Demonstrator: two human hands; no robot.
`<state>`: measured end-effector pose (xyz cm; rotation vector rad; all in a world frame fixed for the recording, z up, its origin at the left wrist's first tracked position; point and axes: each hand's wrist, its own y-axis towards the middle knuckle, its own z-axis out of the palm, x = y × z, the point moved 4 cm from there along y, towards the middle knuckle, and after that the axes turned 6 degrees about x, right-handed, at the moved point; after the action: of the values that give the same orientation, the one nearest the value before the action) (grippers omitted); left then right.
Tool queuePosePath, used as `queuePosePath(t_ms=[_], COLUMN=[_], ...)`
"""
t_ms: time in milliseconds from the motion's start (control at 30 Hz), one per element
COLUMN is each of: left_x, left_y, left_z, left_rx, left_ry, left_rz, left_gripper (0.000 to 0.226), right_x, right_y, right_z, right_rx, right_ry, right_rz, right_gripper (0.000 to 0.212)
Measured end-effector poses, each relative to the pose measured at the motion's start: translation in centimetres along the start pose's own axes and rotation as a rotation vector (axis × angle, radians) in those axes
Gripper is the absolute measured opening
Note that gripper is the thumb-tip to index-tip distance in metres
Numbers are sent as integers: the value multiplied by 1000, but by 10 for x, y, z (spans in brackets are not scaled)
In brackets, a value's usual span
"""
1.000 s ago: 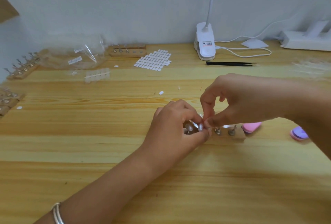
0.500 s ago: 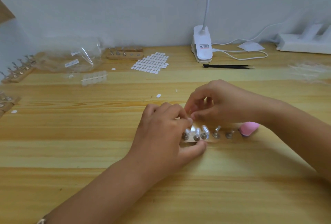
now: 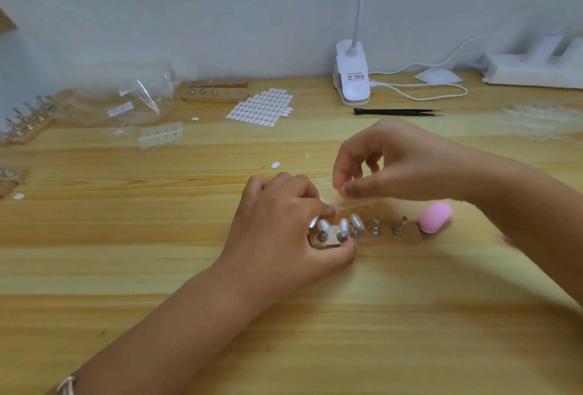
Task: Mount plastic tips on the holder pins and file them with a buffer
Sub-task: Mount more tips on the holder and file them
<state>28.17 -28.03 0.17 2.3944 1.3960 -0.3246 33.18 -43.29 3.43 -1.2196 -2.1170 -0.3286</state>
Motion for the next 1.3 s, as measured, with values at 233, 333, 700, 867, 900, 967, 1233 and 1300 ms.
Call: queuePosePath(t_ms=[233, 333, 700, 867, 900, 967, 1233, 1300], left_x=[-5, -13, -23, -21, -20, -20, -19, -20], left_y=[-1, -1, 14, 17, 17, 17, 17, 16], left_z=[-5, -7, 13, 17, 17, 18, 19, 19], left_rx=[24, -1, 1, -21, -23, -21, -18, -27], left_ry=[-14, -1, -259, -342, -376, -422, -453, -433], left_rz=[0, 25, -16, -30, -35, -42, -37, -38], left_gripper=[56, 65, 8, 7, 6, 5, 13, 15], right_x=[-5, -17, -21, -22, -22, -22, -15, -12], right_y=[-39, -52, -54, -54, -54, -53, -54, -54], right_z=[-21, -9, 3, 4, 4, 5, 6, 5], right_rx=[-32, 22, 72, 61, 58, 47, -18, -33], right_ry=[387, 420, 414, 402, 403, 407, 270, 125], right_rz=[115, 240, 270, 265, 265, 268, 184, 160], right_gripper=[11, 9, 7, 11, 11, 9, 8, 12])
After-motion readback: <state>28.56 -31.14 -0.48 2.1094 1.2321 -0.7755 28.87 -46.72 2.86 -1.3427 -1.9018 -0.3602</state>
